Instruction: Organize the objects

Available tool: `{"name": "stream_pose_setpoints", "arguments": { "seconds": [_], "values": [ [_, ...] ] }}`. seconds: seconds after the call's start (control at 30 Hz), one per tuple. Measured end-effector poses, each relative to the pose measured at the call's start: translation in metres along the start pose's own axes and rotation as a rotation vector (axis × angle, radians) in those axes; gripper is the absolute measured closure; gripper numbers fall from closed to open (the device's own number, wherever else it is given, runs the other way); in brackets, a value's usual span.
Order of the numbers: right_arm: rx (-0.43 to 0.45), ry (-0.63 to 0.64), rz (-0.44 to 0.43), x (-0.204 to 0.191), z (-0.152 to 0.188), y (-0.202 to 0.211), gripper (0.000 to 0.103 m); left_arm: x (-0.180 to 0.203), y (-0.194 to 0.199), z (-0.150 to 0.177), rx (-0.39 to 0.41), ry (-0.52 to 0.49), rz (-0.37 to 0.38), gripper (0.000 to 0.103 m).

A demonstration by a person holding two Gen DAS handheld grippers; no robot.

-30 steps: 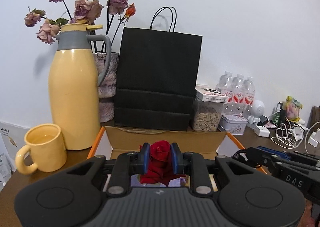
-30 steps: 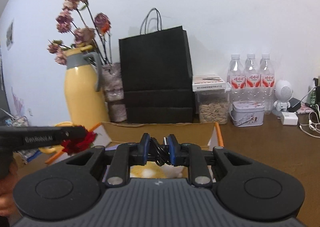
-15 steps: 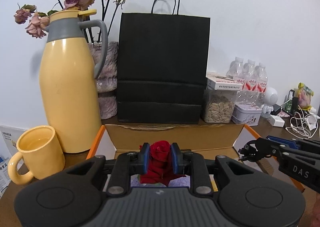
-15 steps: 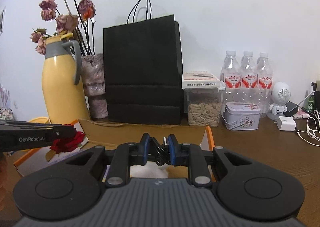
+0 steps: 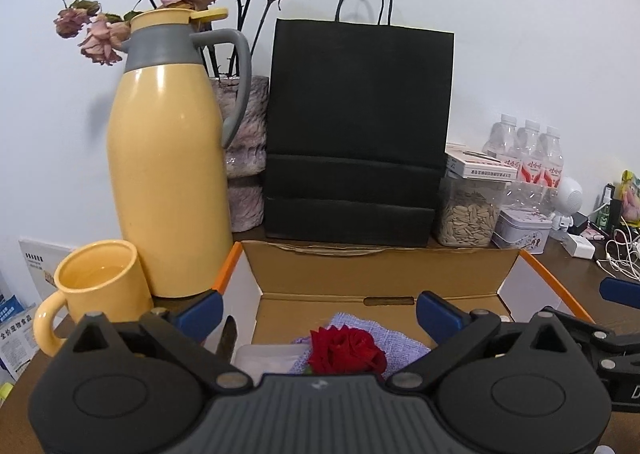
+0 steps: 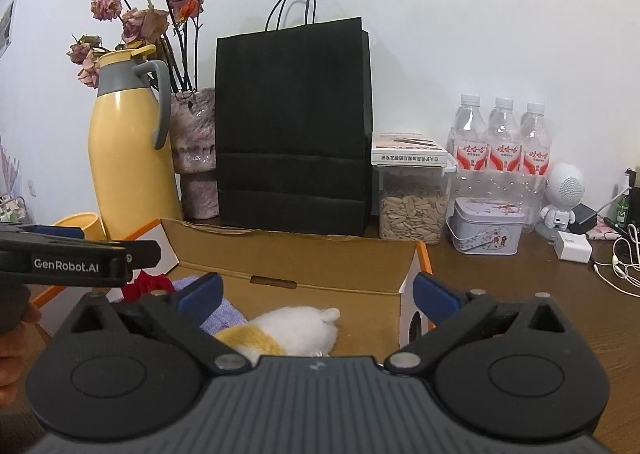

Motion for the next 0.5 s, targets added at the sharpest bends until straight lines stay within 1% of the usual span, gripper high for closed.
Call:
{"name": "stream_pose_setpoints", "arguments": {
  "seconds": [0.23, 0.5],
  "values": [
    [-0.013, -0.022, 0.0, 0.002, 0.001, 0.002, 0.0, 0.0, 0.004, -0.002, 0.01, 0.001, 0.008, 0.0],
    [-0.016, -0.02, -0.012, -0.004, 0.0, 0.016, 0.0, -0.003, 0.023, -0.005, 0.035, 0.009, 0.022, 0.0]
  ]
}}
Point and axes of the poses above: each gripper's, at about its wrist camera, not at the fingertips, and y roughly against the way its jaws point, x to its right, z to its underside, the point moved 10 cm from there along -y, roughly the way its jaws point, and after that the axes turned 5 degrees about -y, right-handed, at the moved point
